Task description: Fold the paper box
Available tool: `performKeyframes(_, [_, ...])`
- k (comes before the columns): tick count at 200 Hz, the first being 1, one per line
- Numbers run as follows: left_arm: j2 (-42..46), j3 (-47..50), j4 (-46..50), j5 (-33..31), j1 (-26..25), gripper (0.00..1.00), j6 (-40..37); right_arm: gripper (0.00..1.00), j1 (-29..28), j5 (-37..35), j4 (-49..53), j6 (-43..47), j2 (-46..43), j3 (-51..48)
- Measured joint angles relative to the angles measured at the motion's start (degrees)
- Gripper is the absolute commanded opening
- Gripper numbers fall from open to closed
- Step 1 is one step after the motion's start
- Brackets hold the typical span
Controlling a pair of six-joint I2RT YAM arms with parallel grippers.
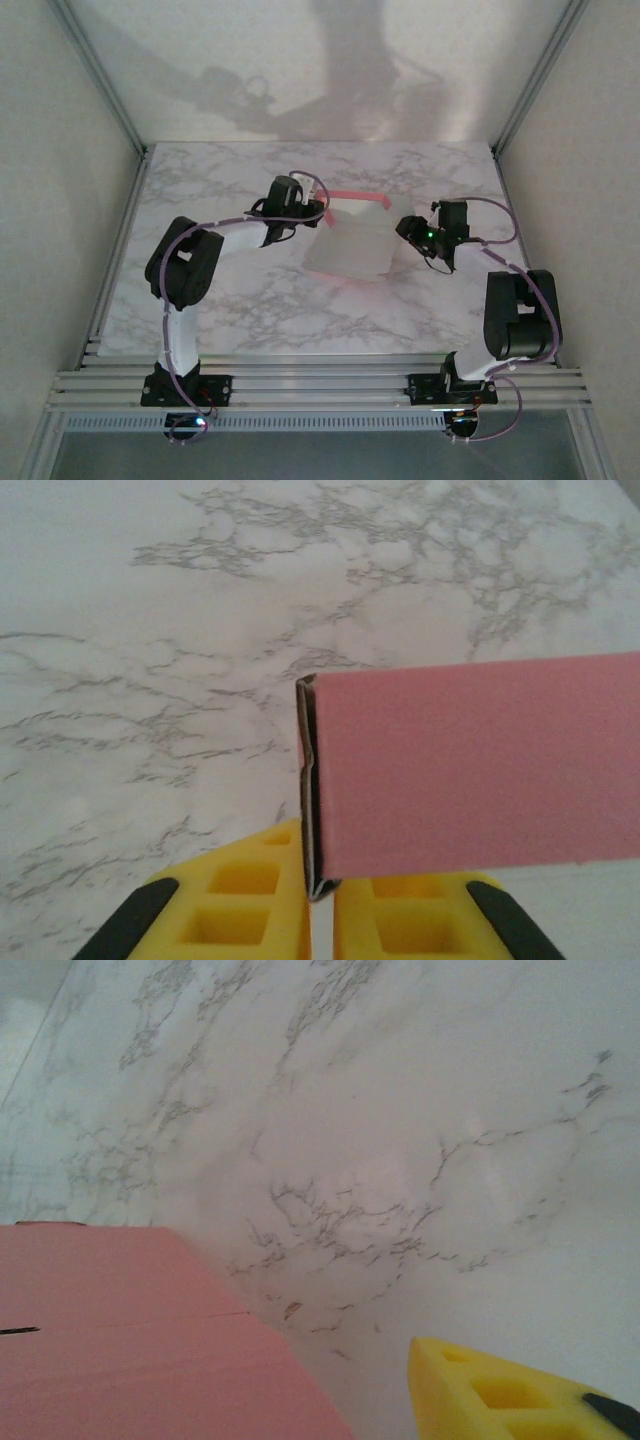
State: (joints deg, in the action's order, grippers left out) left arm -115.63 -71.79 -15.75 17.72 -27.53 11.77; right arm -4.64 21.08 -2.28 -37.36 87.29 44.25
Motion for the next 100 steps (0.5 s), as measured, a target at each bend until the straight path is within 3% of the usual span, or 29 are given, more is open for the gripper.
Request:
performKeyframes(39, [0.7, -0.9, 3.5, -4.4, -0.7, 0.15, 1.6, 0.5, 0.0, 1.7, -0.9, -1.5, -2.8, -1.0])
performKeyframes(100, [0.9, -1.8, 7.3, -5.4, -1.2, 0.15, 3.1, 0.47, 0.0, 1.7, -5.4, -4.0, -2.4, -2.4])
